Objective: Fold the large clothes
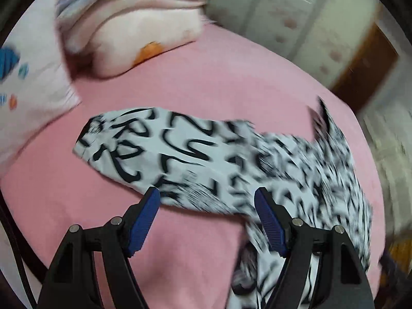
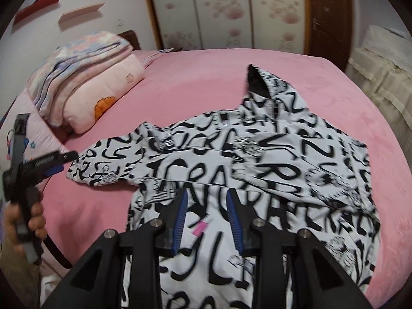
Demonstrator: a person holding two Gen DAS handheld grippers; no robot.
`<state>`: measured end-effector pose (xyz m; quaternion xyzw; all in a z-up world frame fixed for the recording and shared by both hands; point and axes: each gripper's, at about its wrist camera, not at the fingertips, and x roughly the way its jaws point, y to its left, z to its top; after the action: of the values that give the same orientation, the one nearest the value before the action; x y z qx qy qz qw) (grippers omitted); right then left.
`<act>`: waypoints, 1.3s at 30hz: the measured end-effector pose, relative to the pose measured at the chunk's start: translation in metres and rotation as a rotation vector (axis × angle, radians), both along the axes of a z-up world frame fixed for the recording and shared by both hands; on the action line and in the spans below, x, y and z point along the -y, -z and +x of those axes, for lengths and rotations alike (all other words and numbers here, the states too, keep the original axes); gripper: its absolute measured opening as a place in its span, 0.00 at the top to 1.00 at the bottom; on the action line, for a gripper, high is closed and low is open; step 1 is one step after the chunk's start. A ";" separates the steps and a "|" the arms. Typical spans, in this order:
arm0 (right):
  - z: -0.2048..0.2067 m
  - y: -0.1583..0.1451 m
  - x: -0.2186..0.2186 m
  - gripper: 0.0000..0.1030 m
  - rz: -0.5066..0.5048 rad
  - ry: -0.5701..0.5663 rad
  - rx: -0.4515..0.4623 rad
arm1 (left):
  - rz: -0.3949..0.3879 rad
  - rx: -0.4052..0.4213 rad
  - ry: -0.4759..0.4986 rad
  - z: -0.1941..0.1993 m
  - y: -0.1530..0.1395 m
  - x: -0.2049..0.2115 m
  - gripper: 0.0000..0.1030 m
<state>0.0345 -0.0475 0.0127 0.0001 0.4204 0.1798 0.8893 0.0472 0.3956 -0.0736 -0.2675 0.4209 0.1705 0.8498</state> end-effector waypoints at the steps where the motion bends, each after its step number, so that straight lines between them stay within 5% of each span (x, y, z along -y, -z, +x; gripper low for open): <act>1: 0.001 0.000 -0.005 0.70 -0.002 -0.009 -0.001 | -0.015 -0.003 -0.025 0.002 0.006 -0.009 0.28; 8: 0.013 0.010 -0.049 0.70 -0.002 -0.080 -0.014 | -0.186 -0.102 -0.225 0.010 0.072 -0.085 0.28; 15: 0.016 0.031 -0.079 0.70 0.019 -0.128 -0.071 | -0.257 -0.163 -0.381 0.000 0.113 -0.132 0.28; 22: 0.019 0.047 -0.086 0.70 0.022 -0.131 -0.110 | -0.420 -0.199 -0.396 0.004 0.160 -0.155 0.40; 27: 0.024 0.060 -0.081 0.70 -0.012 -0.102 -0.123 | -0.369 -0.241 -0.327 0.030 0.170 -0.155 0.41; 30: 0.028 0.069 -0.076 0.70 -0.035 -0.064 -0.139 | -0.301 -0.253 -0.321 0.035 0.167 -0.153 0.85; 31: 0.029 0.072 -0.074 0.70 -0.038 -0.045 -0.144 | -0.299 -0.244 -0.319 0.036 0.166 -0.152 0.89; 39: 0.036 0.094 -0.050 0.70 -0.065 0.075 -0.184 | -0.129 -0.169 -0.281 0.044 0.118 -0.126 0.94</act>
<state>0.0700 0.0030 -0.0812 0.0036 0.5057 0.1319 0.8526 0.0916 0.5211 -0.1911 -0.3625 0.4593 0.2822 0.7602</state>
